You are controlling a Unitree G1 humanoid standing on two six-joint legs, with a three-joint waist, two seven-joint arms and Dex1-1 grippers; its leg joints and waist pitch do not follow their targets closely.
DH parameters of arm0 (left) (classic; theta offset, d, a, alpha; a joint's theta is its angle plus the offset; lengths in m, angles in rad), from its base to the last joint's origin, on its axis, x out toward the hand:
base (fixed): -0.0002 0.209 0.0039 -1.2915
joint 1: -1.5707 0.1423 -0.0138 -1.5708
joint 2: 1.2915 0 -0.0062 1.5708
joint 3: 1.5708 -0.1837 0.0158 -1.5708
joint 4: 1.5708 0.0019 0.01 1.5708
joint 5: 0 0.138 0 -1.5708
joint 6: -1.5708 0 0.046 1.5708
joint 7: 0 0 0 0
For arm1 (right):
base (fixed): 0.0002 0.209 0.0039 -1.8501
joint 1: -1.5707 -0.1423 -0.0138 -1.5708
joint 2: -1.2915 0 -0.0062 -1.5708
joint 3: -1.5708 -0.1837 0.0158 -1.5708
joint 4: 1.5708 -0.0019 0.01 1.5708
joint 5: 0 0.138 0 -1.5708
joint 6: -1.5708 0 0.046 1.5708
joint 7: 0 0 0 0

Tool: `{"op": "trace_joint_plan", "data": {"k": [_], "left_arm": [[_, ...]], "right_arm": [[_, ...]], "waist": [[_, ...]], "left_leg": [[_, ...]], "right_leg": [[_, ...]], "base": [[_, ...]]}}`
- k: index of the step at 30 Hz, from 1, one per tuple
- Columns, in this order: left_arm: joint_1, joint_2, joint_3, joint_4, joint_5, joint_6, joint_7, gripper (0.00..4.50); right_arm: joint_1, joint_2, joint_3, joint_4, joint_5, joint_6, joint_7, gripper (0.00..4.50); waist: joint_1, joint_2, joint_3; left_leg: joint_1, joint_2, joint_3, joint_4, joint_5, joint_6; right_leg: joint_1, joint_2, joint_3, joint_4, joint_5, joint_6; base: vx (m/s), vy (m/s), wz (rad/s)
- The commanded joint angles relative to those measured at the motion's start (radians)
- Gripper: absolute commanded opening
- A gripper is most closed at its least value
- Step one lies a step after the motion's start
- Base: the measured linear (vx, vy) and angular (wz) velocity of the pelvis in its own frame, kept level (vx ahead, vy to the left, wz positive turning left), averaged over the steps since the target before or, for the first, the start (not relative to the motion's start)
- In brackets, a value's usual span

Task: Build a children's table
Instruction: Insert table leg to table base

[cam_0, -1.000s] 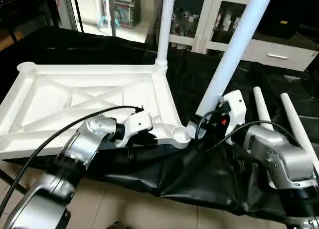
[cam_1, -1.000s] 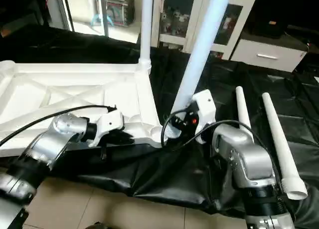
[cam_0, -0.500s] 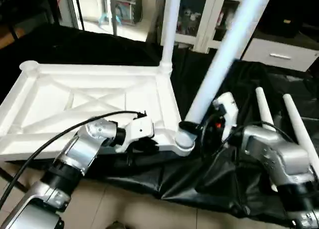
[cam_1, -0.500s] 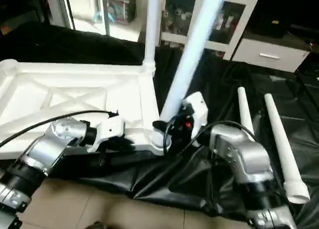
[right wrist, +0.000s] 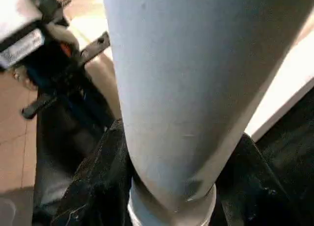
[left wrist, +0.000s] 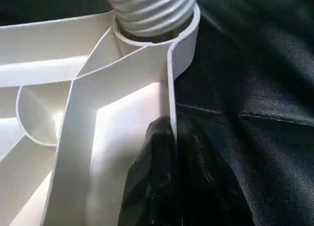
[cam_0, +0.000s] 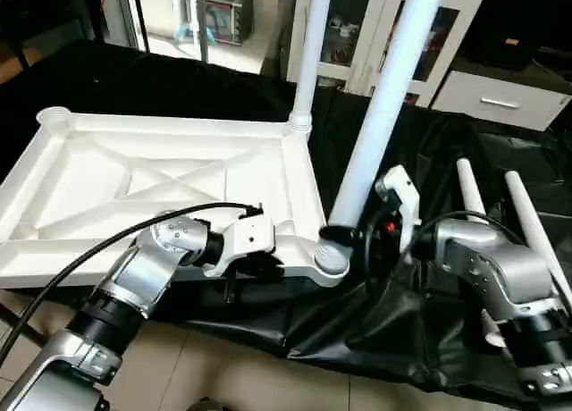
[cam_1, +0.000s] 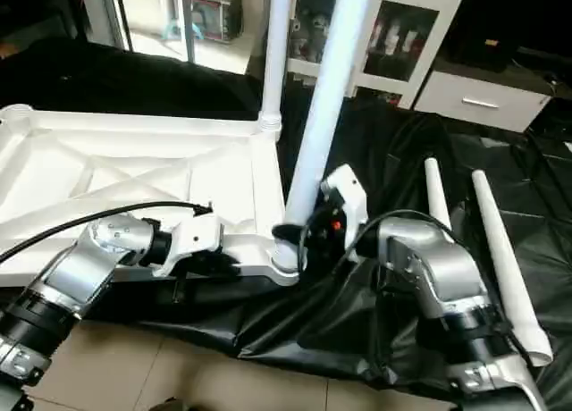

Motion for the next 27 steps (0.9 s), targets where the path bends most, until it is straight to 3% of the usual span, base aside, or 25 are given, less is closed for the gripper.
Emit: {"op": "trace_joint_plan", "data": {"k": [1,9,11,14,22,27], "left_arm": [[0.009,0.006,-0.045,0.023,0.020,0.001,-0.025,0.07],[0.005,0.008,-0.046,0.020,0.018,0.003,-0.031,0.07],[0.003,0.010,-0.049,0.017,0.017,0.005,-0.038,0.07],[0.002,0.012,-0.049,0.017,0.017,0.006,-0.040,0.07],[-0.001,0.017,-0.049,0.024,0.019,0.005,-0.042,0.07],[-0.003,0.016,-0.050,0.025,0.020,0.006,-0.040,0.07]], "right_arm": [[0.004,-0.023,0.002,-0.023,-0.017,-0.002,0.015,1.90],[0.002,-0.021,0.026,0.000,-0.037,-0.026,0.021,1.90],[-0.017,0.001,0.069,0.039,-0.086,-0.070,0.008,1.90],[-0.028,0.006,0.082,0.054,-0.104,-0.084,0.001,1.90],[-0.037,0.016,0.106,0.068,-0.125,-0.104,0.016,1.90],[-0.018,0.003,0.121,0.056,-0.126,-0.096,0.039,1.90]], "waist": [[-0.002,0.004,-0.058],[-0.001,0.005,-0.059],[-0.001,0.003,-0.059],[-0.002,0.004,-0.058],[-0.007,0.000,-0.055],[-0.004,0.000,-0.056]], "left_leg": [[0.033,0.074,-0.028,-0.078,-0.070,0.012],[0.034,0.074,-0.028,-0.078,-0.070,0.010],[0.033,0.074,-0.028,-0.078,-0.071,0.008],[0.035,0.074,-0.028,-0.079,-0.080,0.000],[0.037,0.076,-0.031,-0.088,-0.171,-0.043],[0.039,0.075,-0.029,-0.086,-0.146,-0.032]], "right_leg": [[0.026,-0.081,0.041,-0.056,0.083,-0.259],[0.025,-0.080,0.041,-0.056,0.089,-0.266],[0.024,-0.082,0.040,-0.056,0.084,-0.267],[0.023,-0.081,0.040,-0.056,0.072,-0.265],[0.022,-0.082,0.043,-0.066,-0.019,-0.238],[0.022,-0.080,0.044,-0.064,0.019,-0.244]], "base": [[0.000,0.000,0.00],[0.000,0.000,0.00],[0.000,0.000,0.00],[0.000,0.000,0.00],[0.000,0.000,0.00],[0.000,0.000,0.00]]}}
